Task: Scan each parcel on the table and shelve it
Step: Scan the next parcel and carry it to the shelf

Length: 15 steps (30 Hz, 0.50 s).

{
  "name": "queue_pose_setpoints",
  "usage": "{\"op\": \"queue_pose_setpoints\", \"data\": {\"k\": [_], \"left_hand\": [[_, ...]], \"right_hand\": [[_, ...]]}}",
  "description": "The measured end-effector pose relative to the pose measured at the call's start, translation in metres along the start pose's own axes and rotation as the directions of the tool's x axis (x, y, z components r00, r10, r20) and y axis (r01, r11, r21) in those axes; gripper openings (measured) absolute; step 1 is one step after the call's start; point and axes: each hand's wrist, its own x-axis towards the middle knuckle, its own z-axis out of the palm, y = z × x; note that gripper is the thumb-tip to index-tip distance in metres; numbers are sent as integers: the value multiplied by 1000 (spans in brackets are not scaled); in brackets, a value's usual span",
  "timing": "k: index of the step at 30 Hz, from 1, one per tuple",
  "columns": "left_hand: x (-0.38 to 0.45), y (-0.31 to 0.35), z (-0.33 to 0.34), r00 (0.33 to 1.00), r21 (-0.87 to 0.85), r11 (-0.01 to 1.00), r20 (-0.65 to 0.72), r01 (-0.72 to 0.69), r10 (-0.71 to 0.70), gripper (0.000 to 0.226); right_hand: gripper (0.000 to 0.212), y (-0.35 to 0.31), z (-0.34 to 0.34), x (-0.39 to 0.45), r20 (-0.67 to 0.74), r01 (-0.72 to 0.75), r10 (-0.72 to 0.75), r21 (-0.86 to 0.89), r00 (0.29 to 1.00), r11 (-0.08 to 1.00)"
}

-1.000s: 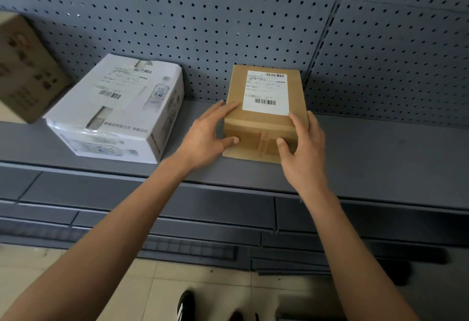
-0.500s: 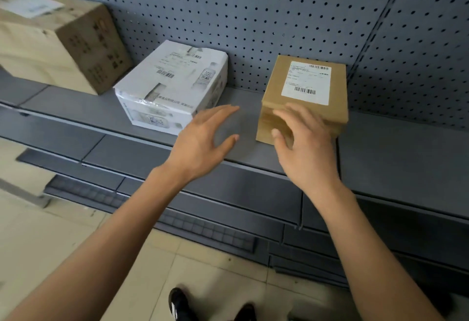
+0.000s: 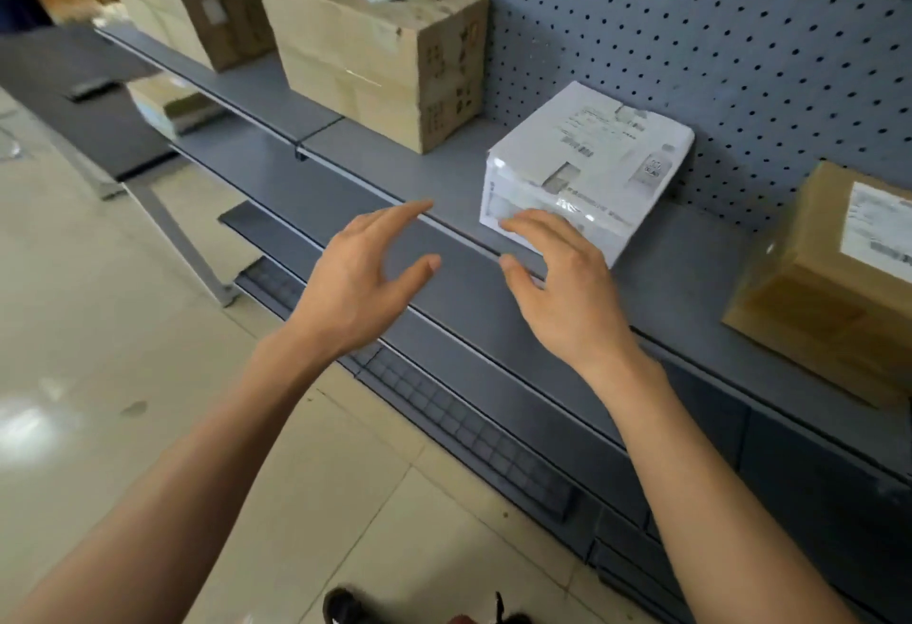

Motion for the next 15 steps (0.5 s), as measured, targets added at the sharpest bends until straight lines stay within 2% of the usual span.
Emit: {"op": "queue_pose_setpoints", "data": {"k": [8, 15], "left_hand": [[-39, -114, -102, 976, -22, 989, -159, 150, -151, 58], [-69, -187, -160, 925, -44, 953, -230, 300, -302, 54]], "right_hand": [[33, -110, 108, 64, 127, 154, -164, 79, 978, 985], [32, -177, 194, 99, 219, 240, -269, 150, 938, 959]]}}
